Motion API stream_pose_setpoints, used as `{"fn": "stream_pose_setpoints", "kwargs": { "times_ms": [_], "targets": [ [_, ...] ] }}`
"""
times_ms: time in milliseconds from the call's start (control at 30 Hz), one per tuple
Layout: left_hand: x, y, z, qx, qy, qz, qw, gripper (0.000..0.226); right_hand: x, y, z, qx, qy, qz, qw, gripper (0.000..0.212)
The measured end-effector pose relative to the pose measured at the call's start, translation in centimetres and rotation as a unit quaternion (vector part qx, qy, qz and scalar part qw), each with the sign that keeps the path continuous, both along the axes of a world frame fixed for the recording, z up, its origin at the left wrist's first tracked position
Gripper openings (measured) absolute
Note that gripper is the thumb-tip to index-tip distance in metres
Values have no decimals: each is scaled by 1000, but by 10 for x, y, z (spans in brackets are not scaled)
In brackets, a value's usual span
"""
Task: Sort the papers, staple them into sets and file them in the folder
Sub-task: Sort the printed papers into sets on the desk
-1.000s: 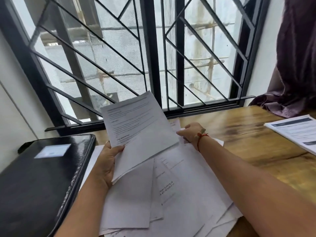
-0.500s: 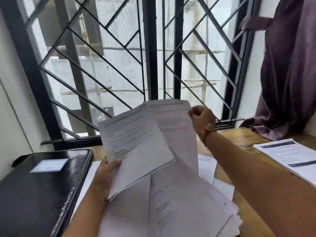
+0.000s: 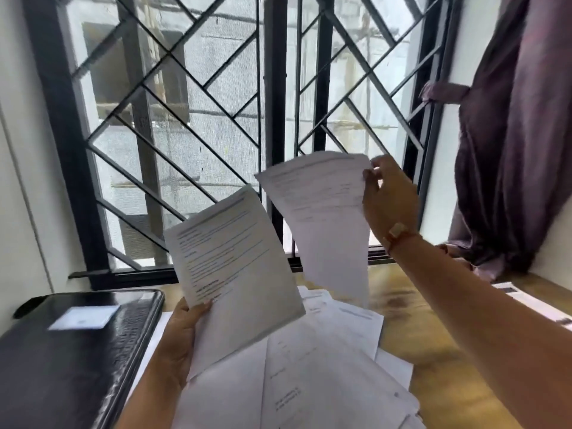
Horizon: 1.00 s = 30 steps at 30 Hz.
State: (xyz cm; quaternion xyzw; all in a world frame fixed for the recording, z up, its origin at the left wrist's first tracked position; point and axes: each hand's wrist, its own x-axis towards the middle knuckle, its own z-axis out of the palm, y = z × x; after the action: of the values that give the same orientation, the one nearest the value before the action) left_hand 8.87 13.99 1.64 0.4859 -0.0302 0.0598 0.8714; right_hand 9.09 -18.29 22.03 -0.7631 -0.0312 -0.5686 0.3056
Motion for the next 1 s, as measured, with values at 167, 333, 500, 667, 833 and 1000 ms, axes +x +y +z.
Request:
{"fn": "stream_pose_setpoints", "kwargs": {
  "times_ms": [167,333,500,667,833,1000],
  "targets": [
    [-5,-6,5,2,6,-31,1000,41,-6,-5,-40,41,152,-4,988,11],
    [-7,-11,4,30,11,-58,998,42,5,-6,-93,226,247,95,938,9],
    [-16,-20,9,59,23,-85,994,38,9,5,-124,363,235,219,875,15],
    [-22,-28,11,90,37,-125,987,41,7,21,-142,408,221,289,837,10],
    [-25,-35,12,99,52,-160,981,43,5,26,-150,444,208,324,809,10],
    [-27,-40,11,112,49,-193,974,43,4,24,-157,473,200,367,776,22]
  ]
}}
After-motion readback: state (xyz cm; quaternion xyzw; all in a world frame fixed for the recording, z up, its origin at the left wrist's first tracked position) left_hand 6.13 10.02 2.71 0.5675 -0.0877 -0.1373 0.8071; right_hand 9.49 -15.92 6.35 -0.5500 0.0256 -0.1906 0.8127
